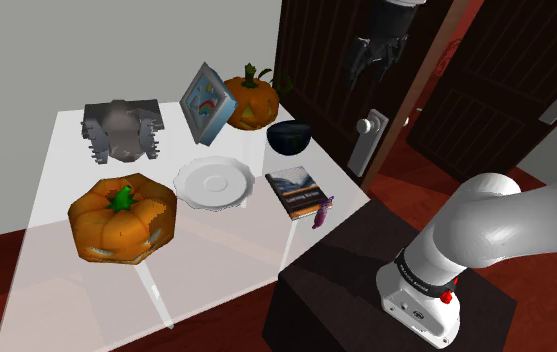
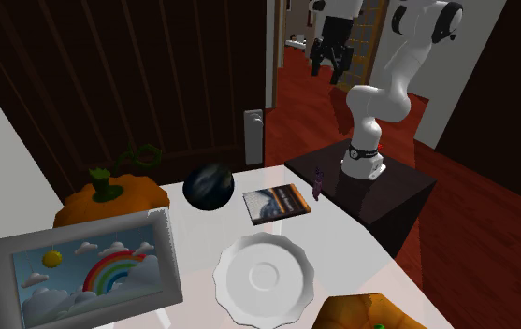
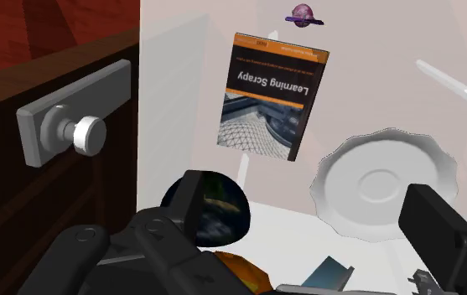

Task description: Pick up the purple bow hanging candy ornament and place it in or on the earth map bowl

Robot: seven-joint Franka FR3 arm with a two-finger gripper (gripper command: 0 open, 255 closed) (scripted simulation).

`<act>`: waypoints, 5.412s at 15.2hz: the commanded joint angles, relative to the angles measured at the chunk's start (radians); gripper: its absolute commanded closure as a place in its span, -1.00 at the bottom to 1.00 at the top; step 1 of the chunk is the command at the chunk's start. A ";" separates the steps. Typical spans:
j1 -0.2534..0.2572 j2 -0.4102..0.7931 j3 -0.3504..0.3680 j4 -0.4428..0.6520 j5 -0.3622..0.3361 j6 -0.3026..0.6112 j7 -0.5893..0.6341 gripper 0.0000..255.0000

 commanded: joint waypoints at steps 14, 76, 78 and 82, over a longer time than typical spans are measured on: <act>0.007 0.004 0.101 -0.410 0.000 0.328 0.141 -1.00; 0.002 0.039 0.160 -0.502 -0.010 0.380 0.222 1.00; 0.002 0.027 0.157 -0.482 -0.010 0.349 0.217 1.00; 0.002 0.008 0.151 -0.438 -0.010 0.287 0.206 1.00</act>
